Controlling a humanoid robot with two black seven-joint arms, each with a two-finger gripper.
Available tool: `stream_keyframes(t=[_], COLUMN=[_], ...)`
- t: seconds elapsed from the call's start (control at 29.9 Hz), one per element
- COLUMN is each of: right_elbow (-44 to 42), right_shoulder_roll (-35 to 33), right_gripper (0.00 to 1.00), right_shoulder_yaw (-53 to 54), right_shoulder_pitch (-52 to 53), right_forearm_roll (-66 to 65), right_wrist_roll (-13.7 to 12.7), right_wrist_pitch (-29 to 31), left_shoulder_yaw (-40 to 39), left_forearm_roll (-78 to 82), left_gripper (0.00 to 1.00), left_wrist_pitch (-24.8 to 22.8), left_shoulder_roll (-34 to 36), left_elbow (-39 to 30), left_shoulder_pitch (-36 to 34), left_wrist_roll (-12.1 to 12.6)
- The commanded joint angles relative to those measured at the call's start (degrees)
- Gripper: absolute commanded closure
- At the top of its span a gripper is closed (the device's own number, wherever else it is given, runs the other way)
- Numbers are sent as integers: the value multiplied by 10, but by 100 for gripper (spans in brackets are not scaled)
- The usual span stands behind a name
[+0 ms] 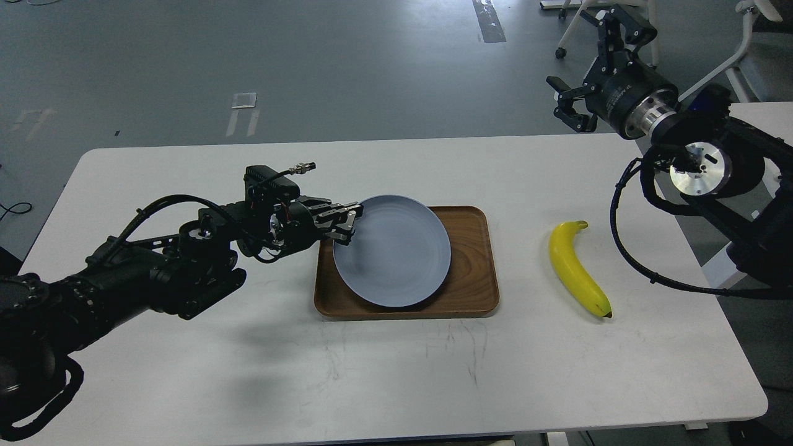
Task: Place banana on plate with both arms
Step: 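Lift the plate with the left gripper and carry it onto the wooden tray, then release the plate on the tray and raise the left gripper away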
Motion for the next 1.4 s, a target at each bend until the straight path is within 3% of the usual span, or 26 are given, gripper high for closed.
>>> stream_keyframes(t=[0.0,0.07,0.27,0.3,0.33,0.74,0.8,0.87,0.9,0.97,1.1,1.2,1.37], right_elbow=[0,0,0,0,0,0,0,0,0,1,1,2,12], right_shoulder_roll=[0,0,0,0,0,0,0,-1,-1,-6,-26,-48,-83], right_gripper=[0,0,0,0,0,0,0,0,0,0,0,0,0], right_shoulder_yaw=[0,0,0,0,0,0,0,-2,-2,-8,-14,-22,-26], right_shoulder_pitch=[0,0,0,0,0,0,0,2,2,2,2,0,-4], right_forearm_roll=[0,0,0,0,0,0,0,-1,-1,-9,-29,-98,-173], right_wrist_roll=[0,0,0,0,0,0,0,2,2,4,5,5,6], right_wrist_pitch=[0,0,0,0,0,0,0,1,1,3,3,3,4], left_shoulder_yaw=[-1,-1,0,0,-1,-2,-5,-12,-12,-31,-52,-53,-86], left_forearm_roll=[0,0,-27,-31,-31,-32,-38,-95,-96,-237,-472,-648,-757], left_gripper=[100,98,80,70,67,64,54,35,35,1,1,1,1], left_wrist_pitch=[-1,-1,-1,-1,0,3,4,2,2,0,-2,-37,-190], left_shoulder_roll=[0,0,-2,-2,-4,-28,-32,-26,-26,-22,4,32,79], left_elbow=[0,-1,0,0,0,-7,-7,-8,-8,-12,-18,-27,-38], left_shoulder_pitch=[0,-1,-1,-1,-1,-3,-3,-8,-9,-28,-73,-110,-136], left_wrist_roll=[0,0,0,0,0,0,0,0,0,-1,-2,-7,15])
